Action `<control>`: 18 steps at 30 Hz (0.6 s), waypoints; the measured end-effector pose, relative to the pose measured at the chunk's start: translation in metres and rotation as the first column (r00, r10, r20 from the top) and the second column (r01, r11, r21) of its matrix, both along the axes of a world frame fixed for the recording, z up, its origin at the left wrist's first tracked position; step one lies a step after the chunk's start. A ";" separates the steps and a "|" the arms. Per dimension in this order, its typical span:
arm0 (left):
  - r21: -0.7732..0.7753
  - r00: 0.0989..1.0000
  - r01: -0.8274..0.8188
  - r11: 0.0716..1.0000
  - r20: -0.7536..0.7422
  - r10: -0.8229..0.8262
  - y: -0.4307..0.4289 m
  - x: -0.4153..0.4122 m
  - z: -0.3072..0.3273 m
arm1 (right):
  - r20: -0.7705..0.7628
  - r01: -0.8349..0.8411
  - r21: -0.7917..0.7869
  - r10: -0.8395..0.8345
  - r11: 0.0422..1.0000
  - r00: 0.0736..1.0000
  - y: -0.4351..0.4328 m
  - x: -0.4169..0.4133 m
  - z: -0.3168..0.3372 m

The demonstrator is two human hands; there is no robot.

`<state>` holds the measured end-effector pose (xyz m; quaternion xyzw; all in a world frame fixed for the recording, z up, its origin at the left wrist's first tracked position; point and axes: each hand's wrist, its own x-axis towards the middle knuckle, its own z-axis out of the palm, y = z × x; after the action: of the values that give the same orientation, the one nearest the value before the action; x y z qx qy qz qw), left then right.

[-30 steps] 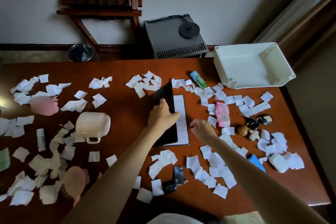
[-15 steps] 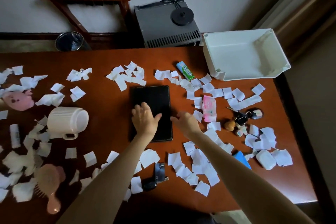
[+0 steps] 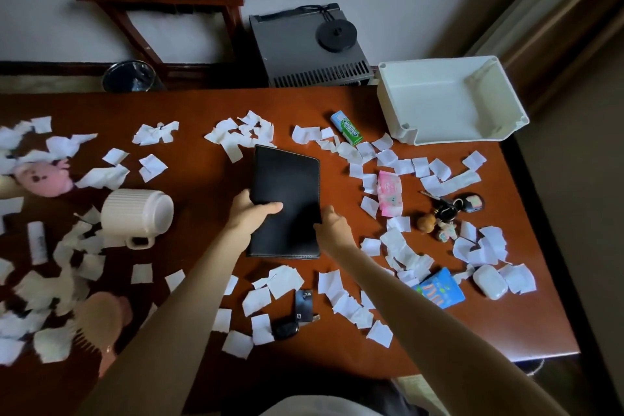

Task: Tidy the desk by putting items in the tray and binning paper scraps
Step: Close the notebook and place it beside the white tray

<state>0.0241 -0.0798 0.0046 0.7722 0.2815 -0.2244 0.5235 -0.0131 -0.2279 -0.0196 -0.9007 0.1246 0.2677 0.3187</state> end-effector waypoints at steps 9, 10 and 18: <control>-0.175 0.981 0.068 0.982 0.189 -0.035 -0.056 -0.025 0.055 | 0.021 0.432 0.478 -0.502 0.765 0.865 -0.057 -0.015 0.058; -0.177 0.980 0.093 0.980 0.191 -0.058 -0.070 -0.027 0.058 | -0.026 0.493 0.525 -0.566 0.694 0.824 -0.070 -0.018 0.060; -0.202 0.970 0.236 0.950 0.107 -0.218 -0.216 -0.041 0.043 | -0.111 0.717 0.541 -0.809 0.439 0.578 -0.221 -0.031 0.053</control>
<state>-0.0167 -0.2959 0.0477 0.7475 0.1427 -0.2797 0.5853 -0.0441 -0.4488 0.0335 -0.6380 0.4119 0.0421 0.6493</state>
